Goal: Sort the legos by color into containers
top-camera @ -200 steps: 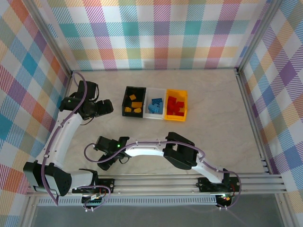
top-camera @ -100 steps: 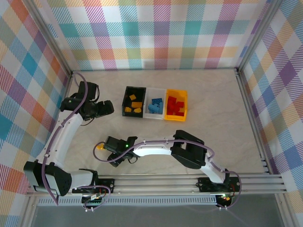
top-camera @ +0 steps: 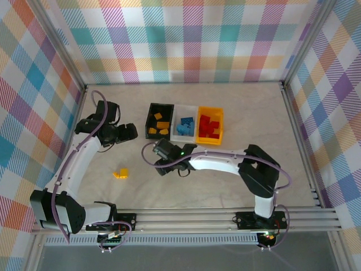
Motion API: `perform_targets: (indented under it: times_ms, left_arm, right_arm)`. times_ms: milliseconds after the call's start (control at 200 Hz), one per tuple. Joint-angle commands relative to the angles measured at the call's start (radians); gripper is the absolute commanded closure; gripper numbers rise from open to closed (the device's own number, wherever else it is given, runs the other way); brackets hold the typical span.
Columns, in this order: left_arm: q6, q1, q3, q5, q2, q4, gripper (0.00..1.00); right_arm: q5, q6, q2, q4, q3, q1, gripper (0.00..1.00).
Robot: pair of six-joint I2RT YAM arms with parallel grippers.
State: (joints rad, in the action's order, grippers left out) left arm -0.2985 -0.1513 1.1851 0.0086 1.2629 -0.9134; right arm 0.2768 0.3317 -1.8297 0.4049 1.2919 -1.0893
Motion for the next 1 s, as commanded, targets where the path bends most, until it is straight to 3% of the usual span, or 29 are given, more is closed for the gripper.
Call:
perform_targets:
  times_ms: [0, 175, 365, 505, 580, 650, 870, 995]
  left_arm:
    - [-0.002, 0.014, -0.011, 0.019, 0.005, 0.010, 0.12]
    - [-0.003, 0.013, -0.024, 0.010, 0.024, -0.005, 0.12]
    - [-0.084, 0.013, -0.087, -0.034, 0.036, -0.028, 0.12]
    - [-0.156, 0.013, -0.170, -0.048, 0.019, -0.020, 0.11]
    - [-0.176, 0.013, -0.188, -0.077, 0.018, -0.040, 0.08]
    - [-0.186, 0.013, -0.198, -0.110, 0.018, -0.058, 0.05]
    - [-0.213, 0.024, -0.239, -0.210, 0.062, -0.093, 0.02]
    - [-0.258, 0.052, -0.286, -0.190, 0.086, -0.070, 0.01]
  right_arm:
    - [0.030, -0.034, 0.076, 0.005, -0.016, 0.061, 0.29]
    - [0.005, -0.101, 0.088, 0.013, 0.038, 0.219, 0.29]
    - [-0.062, -0.146, -0.042, -0.022, 0.173, 0.348, 0.29]
    - [-0.109, -0.161, -0.165, -0.023, 0.298, 0.396, 0.28]
    - [-0.127, -0.178, -0.210, -0.020, 0.355, 0.405, 0.18]
    - [-0.142, -0.186, -0.227, -0.015, 0.390, 0.406, 0.17]
    - [-0.192, -0.153, -0.078, -0.110, 0.246, 0.394, 0.14]
    - [-0.226, -0.124, 0.072, -0.182, 0.100, 0.375, 0.14]
